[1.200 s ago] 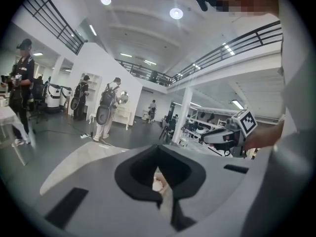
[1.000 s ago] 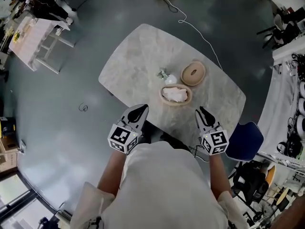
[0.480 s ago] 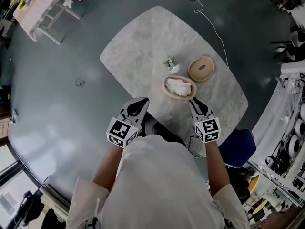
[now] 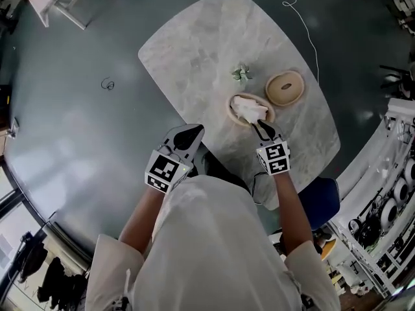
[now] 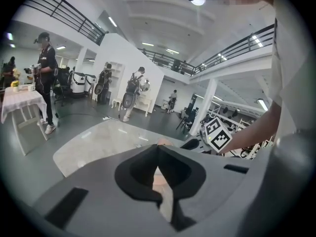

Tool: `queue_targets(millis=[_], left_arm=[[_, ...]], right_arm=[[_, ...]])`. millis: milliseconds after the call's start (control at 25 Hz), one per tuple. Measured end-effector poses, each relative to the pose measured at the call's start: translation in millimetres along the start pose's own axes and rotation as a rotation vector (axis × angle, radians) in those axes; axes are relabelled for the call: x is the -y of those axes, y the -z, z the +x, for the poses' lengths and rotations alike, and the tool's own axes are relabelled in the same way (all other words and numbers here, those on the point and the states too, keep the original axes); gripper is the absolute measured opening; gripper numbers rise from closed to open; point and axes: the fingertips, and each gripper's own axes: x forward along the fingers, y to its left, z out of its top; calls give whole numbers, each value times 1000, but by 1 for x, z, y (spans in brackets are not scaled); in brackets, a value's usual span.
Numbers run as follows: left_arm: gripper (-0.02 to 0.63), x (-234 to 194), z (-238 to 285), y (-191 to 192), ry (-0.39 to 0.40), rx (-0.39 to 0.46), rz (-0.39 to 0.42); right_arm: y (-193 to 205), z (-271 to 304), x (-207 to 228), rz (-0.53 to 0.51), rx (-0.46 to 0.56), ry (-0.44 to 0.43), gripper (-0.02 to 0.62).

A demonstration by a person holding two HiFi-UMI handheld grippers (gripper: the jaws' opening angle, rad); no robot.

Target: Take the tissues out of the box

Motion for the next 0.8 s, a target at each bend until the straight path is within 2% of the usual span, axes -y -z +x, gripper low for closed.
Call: queue_targets(millis=[280, 600, 800], left_arm=[[8, 1, 20, 18, 3, -31, -28], [8, 3, 39, 37, 11, -61, -66], [8, -3, 37, 50, -7, -82, -88]], right_arm=[[45, 48, 5, -88, -152, -49, 103], [78, 85, 17, -197, -305, -97, 117], [88, 100, 17, -235, -352, -129, 137]])
